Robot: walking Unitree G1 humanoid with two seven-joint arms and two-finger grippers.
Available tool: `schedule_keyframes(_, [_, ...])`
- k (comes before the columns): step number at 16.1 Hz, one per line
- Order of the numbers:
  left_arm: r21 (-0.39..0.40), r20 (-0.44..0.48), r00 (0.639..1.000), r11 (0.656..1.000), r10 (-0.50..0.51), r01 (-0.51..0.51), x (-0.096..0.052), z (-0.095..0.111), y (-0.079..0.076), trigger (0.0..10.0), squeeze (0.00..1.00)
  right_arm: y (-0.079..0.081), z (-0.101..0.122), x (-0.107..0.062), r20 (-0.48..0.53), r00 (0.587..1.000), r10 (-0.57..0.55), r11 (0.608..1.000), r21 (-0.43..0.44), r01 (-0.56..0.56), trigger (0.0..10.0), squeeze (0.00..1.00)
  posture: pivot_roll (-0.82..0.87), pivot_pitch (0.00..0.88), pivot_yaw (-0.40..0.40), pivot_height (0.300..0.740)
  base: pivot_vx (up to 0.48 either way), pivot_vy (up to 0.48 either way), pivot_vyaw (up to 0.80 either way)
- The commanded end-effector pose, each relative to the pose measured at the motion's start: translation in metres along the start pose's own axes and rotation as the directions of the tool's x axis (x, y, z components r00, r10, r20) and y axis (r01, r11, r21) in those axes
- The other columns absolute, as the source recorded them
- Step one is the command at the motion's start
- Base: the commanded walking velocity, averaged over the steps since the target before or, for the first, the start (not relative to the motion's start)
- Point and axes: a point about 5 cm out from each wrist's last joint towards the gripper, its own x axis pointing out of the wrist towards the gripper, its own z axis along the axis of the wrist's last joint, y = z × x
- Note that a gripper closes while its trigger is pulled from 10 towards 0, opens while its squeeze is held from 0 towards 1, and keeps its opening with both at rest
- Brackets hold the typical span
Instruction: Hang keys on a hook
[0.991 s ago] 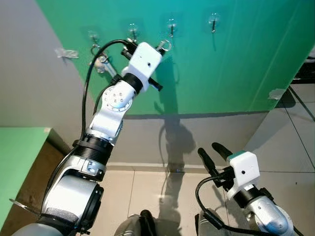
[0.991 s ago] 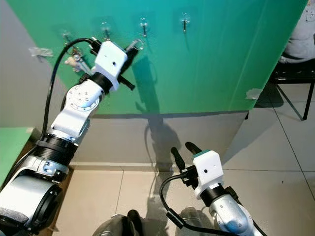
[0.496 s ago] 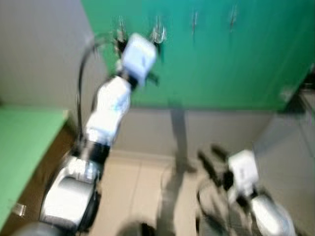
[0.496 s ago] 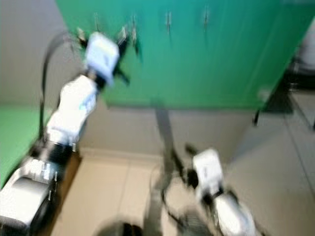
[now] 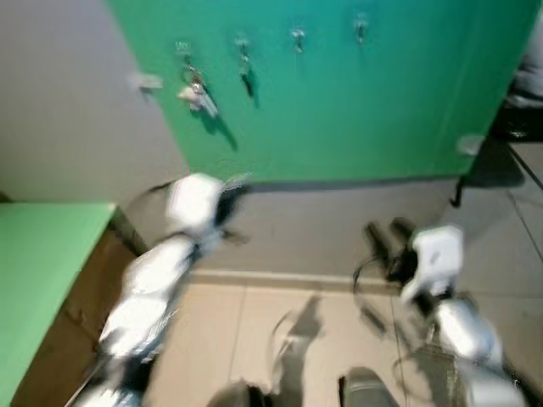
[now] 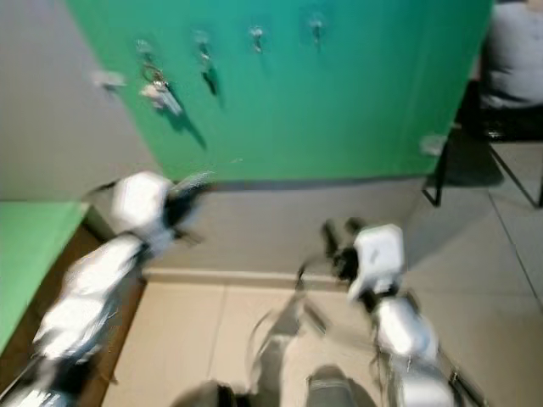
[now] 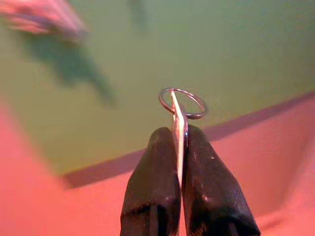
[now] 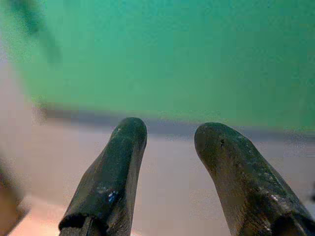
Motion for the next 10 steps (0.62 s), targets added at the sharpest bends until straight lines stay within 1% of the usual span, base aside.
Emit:
schedule_keyframes(1, [0.055,0.047,0.999,0.998,0.01,-0.013,-0.008,0.008,0.0,0.0,0.0,0.001,-0.01,0.002,-0.036,0.999,-0.018,0.998,0.054,0.02,10.0,0.0,-0.27,0.018,0.14,0.716,0.0,0.0,0.0])
schedule_keyframes(2, [0.099,-0.01,1.0,0.995,-0.018,0.018,-0.027,-0.01,-0.009,0.0,0.0,0.001,-0.01,0.009,-0.03,0.999,-0.016,0.998,0.068,0.018,10.0,0.0,-0.24,0.015,0.128,0.716,0.0,0.0,0.0])
schedule_keyframes(3, [-0.005,-0.04,0.999,1.0,-0.005,0.004,-0.042,-0.021,-0.018,0.0,0.0,0.003,-0.01,0.013,-0.027,1.0,-0.005,0.997,0.076,0.007,10.0,0.0,-0.23,0.014,0.116,0.716,0.0,0.0,0.0])
schedule_keyframes(4, [-0.108,-0.05,0.998,0.993,0.043,-0.048,-0.05,-0.024,-0.023,0.0,0.0,0.006,-0.012,0.015,-0.029,1.0,0.007,0.995,0.097,-0.004,10.0,0.0,-0.21,0.006,0.104,0.716,0.0,0.0,0.0])
schedule_keyframes(5, [-0.164,-0.035,0.996,0.983,0.078,-0.083,-0.048,-0.02,-0.023,0.0,0.0,0.011,-0.014,0.018,-0.03,0.999,0.026,0.995,0.102,-0.023,10.0,0.0,-0.2,0.01,0.092,0.716,0.0,0.0,0.0])
schedule_keyframes(6, [-0.169,-0.013,0.996,0.981,0.093,-0.094,-0.043,-0.016,-0.022,0.0,0.0,0.015,-0.015,0.021,-0.029,0.999,0.042,0.994,0.1,-0.039,10.0,0.0,-0.19,0.014,0.088,0.716,0.0,0.0,0.0])
schedule_keyframes(7, [-0.134,-0.011,0.995,0.986,0.097,-0.098,-0.039,-0.018,-0.02,0.0,0.0,0.021,-0.015,0.025,-0.022,0.997,0.069,0.993,0.096,-0.067,10.0,0.0,-0.19,0.018,0.086,0.716,0.0,0.0,0.0])
schedule_keyframes(8, [-0.125,0.004,0.997,0.989,0.082,-0.081,-0.034,-0.017,-0.024,0.0,0.0,0.023,-0.015,0.029,-0.02,0.996,0.087,0.992,0.094,-0.085,10.0,0.0,-0.2,0.034,0.071,0.716,0.0,0.0,0.0])
schedule_keyframes(9, [-0.063,0.003,1.0,0.998,0.028,-0.028,-0.027,-0.018,-0.031,0.0,0.0,0.024,-0.016,0.03,-0.026,0.995,0.092,0.992,0.086,-0.089,10.0,0.0,-0.21,0.042,0.063,0.716,0.0,0.0,0.0])
schedule_keyframes(10, [-0.068,0.005,1.0,0.998,0.015,-0.014,-0.023,-0.018,-0.035,0.0,0.0,0.022,-0.014,0.03,-0.022,0.995,0.094,0.993,0.068,-0.092,10.0,0.0,-0.23,0.046,0.061,0.716,0.0,0.0,0.0])
